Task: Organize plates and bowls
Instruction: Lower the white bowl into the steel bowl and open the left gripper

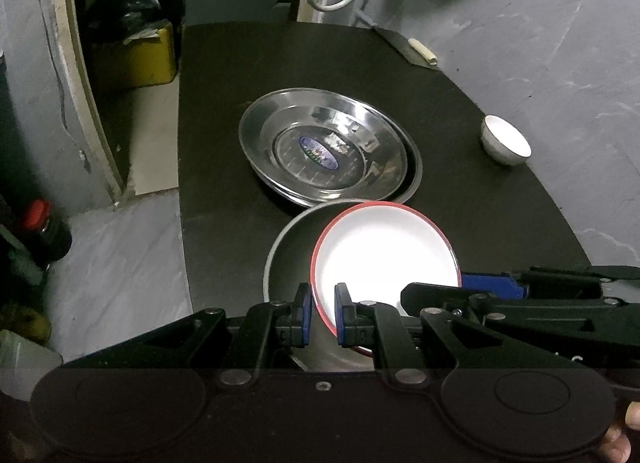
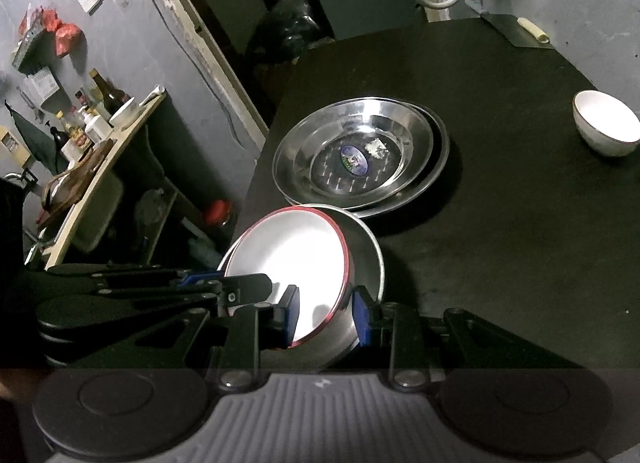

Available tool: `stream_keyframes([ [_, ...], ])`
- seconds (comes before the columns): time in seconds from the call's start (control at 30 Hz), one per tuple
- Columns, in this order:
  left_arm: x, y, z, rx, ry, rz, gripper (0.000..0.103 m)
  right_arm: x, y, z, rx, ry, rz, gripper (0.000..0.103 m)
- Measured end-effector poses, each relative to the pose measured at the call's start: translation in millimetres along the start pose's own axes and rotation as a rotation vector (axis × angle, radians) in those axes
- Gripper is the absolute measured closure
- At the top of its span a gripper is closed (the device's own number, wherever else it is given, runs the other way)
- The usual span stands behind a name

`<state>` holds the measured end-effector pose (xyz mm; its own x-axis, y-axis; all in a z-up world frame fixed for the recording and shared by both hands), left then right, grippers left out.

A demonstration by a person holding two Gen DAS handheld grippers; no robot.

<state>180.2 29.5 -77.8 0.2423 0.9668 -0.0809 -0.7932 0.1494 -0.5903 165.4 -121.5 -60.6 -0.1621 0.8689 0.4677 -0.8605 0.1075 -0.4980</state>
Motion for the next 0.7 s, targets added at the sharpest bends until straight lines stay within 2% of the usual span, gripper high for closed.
stream_keyframes([
  [0.7,3.4,-2.1,-7.5,0.025,-0.020,0.019,0.091,1.8,-2.2,-10.4,0.041,0.002,0.016,0.070],
])
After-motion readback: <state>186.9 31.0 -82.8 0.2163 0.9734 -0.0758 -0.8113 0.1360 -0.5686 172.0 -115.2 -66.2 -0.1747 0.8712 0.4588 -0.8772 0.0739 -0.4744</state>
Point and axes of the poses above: each gripper's, at about its wrist camera, not at the fingertips, and z roughly against the way its jaws point, x to its left, y to its underside, the point moved 3 cm from there along -z, roughly the way its jaws point, and after that the axes turned 10 degrees about -z, right-handed, at the moved point
